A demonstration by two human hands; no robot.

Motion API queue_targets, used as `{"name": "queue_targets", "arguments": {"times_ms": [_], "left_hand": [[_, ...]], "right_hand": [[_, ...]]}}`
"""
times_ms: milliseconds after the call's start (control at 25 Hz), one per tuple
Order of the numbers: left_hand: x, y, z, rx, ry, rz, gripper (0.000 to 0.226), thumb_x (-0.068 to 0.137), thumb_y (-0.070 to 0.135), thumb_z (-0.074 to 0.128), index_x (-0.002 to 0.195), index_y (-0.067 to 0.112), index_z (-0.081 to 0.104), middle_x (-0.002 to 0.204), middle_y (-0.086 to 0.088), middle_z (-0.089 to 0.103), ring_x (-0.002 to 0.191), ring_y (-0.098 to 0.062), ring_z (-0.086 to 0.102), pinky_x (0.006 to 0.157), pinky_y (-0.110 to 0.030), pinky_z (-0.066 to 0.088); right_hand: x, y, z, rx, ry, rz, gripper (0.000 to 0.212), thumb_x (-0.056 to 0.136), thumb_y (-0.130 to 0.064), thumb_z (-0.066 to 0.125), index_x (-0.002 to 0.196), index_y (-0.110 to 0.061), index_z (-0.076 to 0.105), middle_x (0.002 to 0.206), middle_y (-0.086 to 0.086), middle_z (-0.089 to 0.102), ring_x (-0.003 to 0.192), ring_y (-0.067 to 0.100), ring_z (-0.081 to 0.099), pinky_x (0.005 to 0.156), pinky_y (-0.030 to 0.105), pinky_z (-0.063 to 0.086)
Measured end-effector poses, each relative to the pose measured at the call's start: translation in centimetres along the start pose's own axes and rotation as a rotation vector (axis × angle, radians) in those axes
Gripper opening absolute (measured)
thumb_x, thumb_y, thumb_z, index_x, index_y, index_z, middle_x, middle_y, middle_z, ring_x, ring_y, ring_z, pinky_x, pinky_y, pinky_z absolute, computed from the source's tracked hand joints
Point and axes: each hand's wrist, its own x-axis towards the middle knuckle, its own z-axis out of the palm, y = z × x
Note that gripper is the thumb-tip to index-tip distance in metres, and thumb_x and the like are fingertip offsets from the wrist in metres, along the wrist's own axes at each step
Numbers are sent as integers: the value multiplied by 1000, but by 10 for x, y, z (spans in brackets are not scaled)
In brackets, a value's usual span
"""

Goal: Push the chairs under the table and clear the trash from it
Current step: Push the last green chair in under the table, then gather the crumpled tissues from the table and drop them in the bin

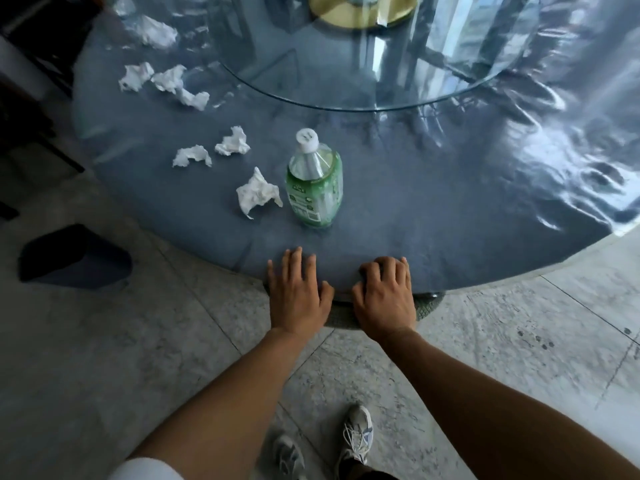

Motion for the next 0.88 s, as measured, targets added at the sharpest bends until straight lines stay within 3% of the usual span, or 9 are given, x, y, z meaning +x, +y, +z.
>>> {"name": "queue_targets", "arguments": {"times_ms": [160, 320, 560, 680, 880], "left_hand": [[-29, -28, -13, -8, -31, -113, 61, 89, 40, 48, 138, 7, 56, 150, -23, 46, 142, -40, 40, 119, -64, 24], [-36, -70, -37, -15, -65, -236, 69, 90, 49, 40, 146, 10, 50, 155, -22, 42, 144, -39, 37, 120, -63, 23], [-23, -144, -82, -91, -73, -239, 79, 90, 58, 28, 156, 15, 36, 162, -20, 31, 150, -36, 26, 123, -61, 12], [-14, -190, -101, -123, -102, -236, 85, 87, 61, 20, 160, 17, 27, 166, -18, 22, 153, -34, 20, 124, -58, 7], [9, -258, -118, -160, -157, -169, 82, 92, 60, 28, 162, 19, 18, 168, -15, 16, 155, -32, 13, 125, -55, 5]], "right_hand": [[-1, -6, -3, -39, -72, 21, 37, 95, -37, 39, 112, -11, 60, 115, 13, 50, 117, 36, 46, 124, 60, 19], [-2, -43, -9, -77, -190, -26, 41, 96, -39, 39, 121, -14, 58, 126, 14, 49, 126, 38, 44, 123, 63, 17], [20, -150, -1, -122, -308, -107, 58, 102, -47, 44, 152, -18, 37, 158, 17, 31, 151, 39, 20, 125, 61, 5], [40, -193, 9, -157, -323, -76, 65, 101, -47, 45, 157, -16, 30, 162, 19, 25, 154, 40, 13, 124, 60, 1], [80, -245, 28, -146, -264, 64, 69, 94, -43, 53, 155, -16, 33, 159, 19, 28, 152, 40, 18, 125, 60, 11]]}}
